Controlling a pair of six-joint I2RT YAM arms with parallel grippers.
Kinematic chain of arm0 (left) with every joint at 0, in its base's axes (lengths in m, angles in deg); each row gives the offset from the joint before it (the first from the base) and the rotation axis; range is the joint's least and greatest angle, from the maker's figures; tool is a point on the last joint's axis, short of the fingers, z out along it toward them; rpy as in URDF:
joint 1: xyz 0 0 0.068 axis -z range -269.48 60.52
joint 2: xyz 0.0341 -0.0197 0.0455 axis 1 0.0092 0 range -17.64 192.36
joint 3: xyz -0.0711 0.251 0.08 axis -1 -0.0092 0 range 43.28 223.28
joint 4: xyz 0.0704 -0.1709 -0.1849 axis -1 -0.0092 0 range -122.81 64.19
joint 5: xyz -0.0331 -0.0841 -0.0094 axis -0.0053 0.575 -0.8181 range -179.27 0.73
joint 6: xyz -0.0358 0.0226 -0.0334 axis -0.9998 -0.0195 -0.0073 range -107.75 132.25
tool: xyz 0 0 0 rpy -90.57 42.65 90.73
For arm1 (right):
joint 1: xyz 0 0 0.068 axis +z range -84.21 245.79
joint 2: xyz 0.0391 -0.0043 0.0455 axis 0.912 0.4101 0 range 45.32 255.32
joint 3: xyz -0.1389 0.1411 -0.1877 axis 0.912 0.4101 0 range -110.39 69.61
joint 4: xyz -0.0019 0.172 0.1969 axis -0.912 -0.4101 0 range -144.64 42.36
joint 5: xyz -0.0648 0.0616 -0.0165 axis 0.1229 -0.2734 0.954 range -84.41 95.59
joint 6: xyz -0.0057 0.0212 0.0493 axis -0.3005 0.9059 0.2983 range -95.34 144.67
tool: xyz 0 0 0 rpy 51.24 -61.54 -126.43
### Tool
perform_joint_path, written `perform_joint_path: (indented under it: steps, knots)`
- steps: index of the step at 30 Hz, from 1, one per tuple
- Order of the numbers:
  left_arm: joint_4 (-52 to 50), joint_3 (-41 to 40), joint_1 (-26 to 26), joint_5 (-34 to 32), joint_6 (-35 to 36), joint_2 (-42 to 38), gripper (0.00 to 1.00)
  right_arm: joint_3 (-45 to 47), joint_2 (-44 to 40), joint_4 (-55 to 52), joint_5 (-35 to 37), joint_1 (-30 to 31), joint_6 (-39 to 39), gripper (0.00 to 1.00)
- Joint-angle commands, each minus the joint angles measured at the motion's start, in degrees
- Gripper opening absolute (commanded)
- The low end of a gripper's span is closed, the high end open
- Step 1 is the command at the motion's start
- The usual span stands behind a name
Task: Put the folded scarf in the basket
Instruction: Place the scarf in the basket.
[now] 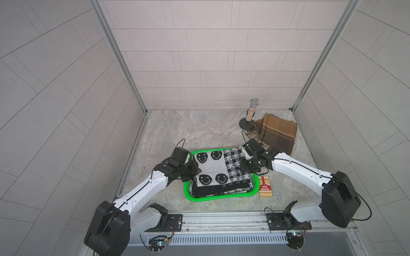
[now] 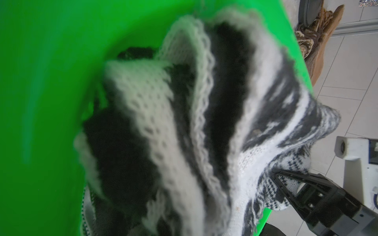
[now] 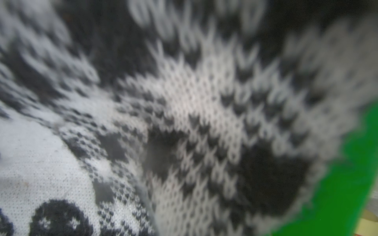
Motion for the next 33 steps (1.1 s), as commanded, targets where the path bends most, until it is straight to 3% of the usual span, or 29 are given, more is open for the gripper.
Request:
perform_joint_path:
  steps: [1,4,6,9,11,14,18,23,33]
  knots:
    - [-3.3,-0.47,0.03,-3.78,2.15,-1.82,0.13,0.16,-0.58,-1.59,3.57,0.16,0.61,0.0]
    - [-8.49,1.79,0.01,-7.15,3.17,-5.31,0.33,-0.85,-2.79,-3.24,5.61,0.9,0.52,0.24]
    - [-14.08,4.49,0.04,-11.13,3.85,-8.61,0.36,-2.3,-4.58,-5.88,7.44,1.26,0.53,0.38]
    - [-21.11,8.93,0.12,-16.73,4.05,-14.12,0.37,-4.18,-8.74,-9.77,11.72,1.37,0.69,0.46]
    - [-23.63,12.19,0.21,-17.27,4.04,-15.66,0.37,-5.52,-11.45,-11.87,14.49,1.36,0.8,0.46]
    - [-22.41,15.41,1.31,-12.37,2.81,-13.73,0.34,-6.41,-13.53,-11.98,15.61,1.41,0.69,0.46]
    - [-17.05,16.82,8.04,-9.32,0.43,-7.56,0.29,-5.31,-11.14,-6.37,10.64,1.59,1.5,0.36]
    - [-7.6,9.62,10.79,-7.23,-3.54,-2.75,0.27,-3.43,-4.5,0.44,6.2,2.45,2.71,0.32]
    - [-3.39,-1.69,9.32,-14.14,-1.51,-1.32,0.25,3.79,3.2,8.02,3.12,2.58,4.0,0.29]
